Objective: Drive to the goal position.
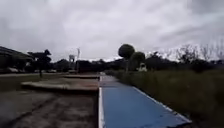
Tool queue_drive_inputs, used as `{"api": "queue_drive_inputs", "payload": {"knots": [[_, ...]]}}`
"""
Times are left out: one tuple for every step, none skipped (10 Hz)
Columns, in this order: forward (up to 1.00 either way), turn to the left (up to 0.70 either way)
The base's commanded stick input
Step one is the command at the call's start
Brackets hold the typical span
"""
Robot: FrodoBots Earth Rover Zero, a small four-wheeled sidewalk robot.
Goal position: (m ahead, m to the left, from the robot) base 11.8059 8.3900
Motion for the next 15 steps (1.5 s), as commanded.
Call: {"api": "queue_drive_inputs", "payload": {"knots": [[0.5, 0.0], [0.5, 0.0], [0.5, 0.0], [0.5, 0.0], [0.5, 0.0], [0.5, 0.0], [0.5, 0.0], [0.5, 0.0], [0.5, 0.0], [0.5, 0.0], [0.5, 0.0], [0.5, 0.0], [0.5, 0.0], [0.5, 0.0], [0.5, 0.0]]}}
